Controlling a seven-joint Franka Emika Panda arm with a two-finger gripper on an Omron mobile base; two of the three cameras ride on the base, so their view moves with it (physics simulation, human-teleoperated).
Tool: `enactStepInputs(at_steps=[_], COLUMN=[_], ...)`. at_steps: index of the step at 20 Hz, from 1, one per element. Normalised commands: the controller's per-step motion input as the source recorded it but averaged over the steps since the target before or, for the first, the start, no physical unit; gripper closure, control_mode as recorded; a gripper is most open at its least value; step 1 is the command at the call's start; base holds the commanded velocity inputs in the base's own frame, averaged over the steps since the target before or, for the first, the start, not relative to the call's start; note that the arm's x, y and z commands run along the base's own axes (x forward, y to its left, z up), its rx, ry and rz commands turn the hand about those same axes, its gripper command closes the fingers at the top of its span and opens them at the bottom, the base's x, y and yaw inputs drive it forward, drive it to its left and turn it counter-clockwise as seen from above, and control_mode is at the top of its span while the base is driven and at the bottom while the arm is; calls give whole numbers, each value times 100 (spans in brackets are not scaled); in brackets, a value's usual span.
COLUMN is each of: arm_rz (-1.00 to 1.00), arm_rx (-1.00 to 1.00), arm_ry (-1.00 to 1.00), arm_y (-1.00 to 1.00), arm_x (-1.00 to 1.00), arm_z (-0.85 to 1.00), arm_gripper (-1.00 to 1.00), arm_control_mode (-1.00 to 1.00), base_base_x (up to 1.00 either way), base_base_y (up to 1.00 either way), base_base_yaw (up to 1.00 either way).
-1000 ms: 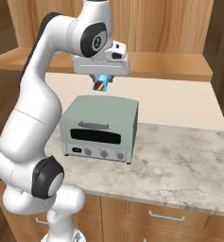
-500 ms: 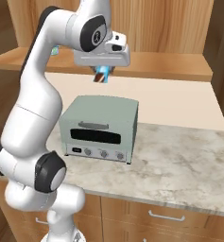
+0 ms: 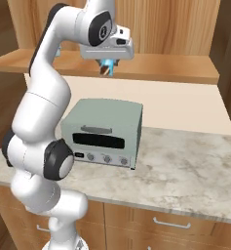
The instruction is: Pick the bar and bar from the counter and place them in the cabinets closest to them.
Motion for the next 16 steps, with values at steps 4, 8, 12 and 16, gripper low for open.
enactStepInputs(at_steps=[4, 8, 12, 16], arm_rz=[0, 0, -2, -2], arm_rx=[1, 0, 0, 0], arm_ry=[-3, -1, 0, 0], arm_y=[17, 17, 15, 14], arm_x=[77, 92, 100, 95], arm_z=[0, 3, 11, 12], arm_gripper=[100, 100, 100, 100], arm_control_mode=[-100, -100, -100, -100], base_base_x=[0, 0, 0, 0], base_base_y=[0, 0, 0, 0], base_base_yaw=[0, 0, 0, 0])
